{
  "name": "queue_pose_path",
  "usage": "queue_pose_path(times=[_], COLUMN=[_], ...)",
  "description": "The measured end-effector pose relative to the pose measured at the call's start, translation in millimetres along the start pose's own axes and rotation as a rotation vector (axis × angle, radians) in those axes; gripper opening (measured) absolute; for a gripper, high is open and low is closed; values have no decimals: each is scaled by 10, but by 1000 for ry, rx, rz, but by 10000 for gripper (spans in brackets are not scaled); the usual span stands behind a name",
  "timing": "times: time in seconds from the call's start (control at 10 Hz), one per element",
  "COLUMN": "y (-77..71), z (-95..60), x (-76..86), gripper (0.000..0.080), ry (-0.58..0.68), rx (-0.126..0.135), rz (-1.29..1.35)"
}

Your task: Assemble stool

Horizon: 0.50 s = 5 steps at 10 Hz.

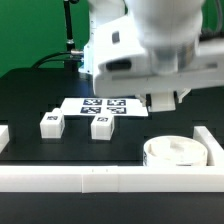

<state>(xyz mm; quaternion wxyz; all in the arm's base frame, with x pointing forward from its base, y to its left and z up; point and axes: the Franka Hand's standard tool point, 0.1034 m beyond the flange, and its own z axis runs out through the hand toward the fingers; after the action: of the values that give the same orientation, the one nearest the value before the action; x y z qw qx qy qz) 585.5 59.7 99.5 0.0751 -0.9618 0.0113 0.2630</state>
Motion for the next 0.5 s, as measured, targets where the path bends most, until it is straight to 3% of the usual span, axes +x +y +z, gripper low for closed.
queue_pose_path(times=[0.2, 0.3, 0.5], y=[4, 5, 27], z=[-220, -254, -236], x=[38, 113, 108], gripper=[337, 337, 337], ry=[182, 326, 517], rx=[-5, -11, -23], rz=[2, 3, 3])
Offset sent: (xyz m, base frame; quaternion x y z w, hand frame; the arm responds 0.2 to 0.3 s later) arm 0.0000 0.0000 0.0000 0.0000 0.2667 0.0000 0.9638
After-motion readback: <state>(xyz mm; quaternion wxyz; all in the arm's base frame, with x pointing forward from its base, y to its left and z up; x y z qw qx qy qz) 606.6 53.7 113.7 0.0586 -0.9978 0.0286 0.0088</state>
